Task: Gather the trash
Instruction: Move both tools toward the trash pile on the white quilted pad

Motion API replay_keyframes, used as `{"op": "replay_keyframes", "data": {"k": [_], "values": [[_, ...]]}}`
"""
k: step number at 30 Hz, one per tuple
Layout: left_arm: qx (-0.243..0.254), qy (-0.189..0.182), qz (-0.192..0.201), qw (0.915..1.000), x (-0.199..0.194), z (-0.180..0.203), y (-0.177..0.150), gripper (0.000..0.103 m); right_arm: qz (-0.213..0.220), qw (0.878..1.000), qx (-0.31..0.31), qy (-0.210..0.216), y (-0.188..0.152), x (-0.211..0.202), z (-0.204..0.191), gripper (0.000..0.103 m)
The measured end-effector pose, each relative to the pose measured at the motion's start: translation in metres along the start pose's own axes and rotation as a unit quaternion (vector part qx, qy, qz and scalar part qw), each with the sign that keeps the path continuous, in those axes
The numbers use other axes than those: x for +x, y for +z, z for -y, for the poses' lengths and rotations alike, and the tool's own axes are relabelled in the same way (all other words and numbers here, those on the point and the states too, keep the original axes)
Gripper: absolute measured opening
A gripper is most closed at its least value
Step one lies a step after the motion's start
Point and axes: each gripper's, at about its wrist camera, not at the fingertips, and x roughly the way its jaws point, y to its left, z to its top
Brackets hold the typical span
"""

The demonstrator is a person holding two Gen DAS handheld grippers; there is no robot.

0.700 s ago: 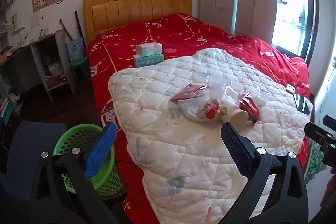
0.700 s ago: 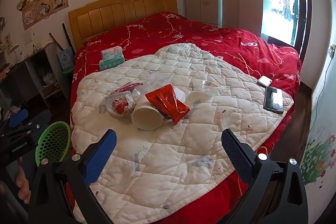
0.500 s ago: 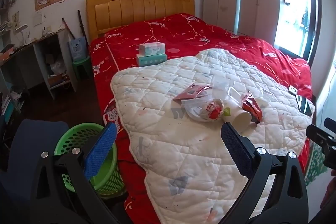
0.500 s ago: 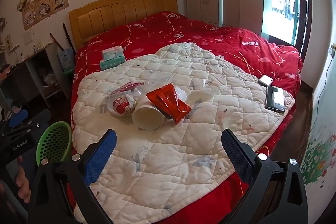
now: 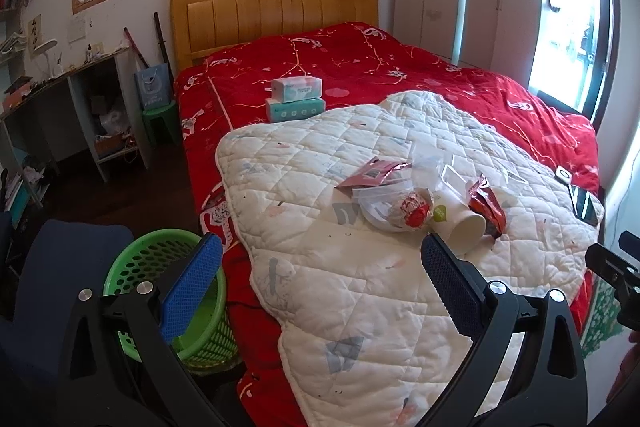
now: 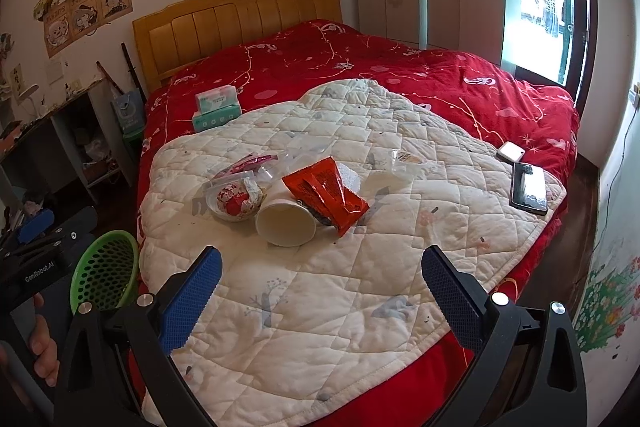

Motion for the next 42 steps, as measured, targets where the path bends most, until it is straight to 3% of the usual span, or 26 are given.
{"op": "replay_keyframes", "data": {"k": [42], "values": [[-0.017, 0.004, -0.008, 0.9998, 0.021, -0.01, 0.012, 0.098, -0.008, 1.0, -0.021, 0.013, 0.013, 0.022, -0.008, 0.097]]}}
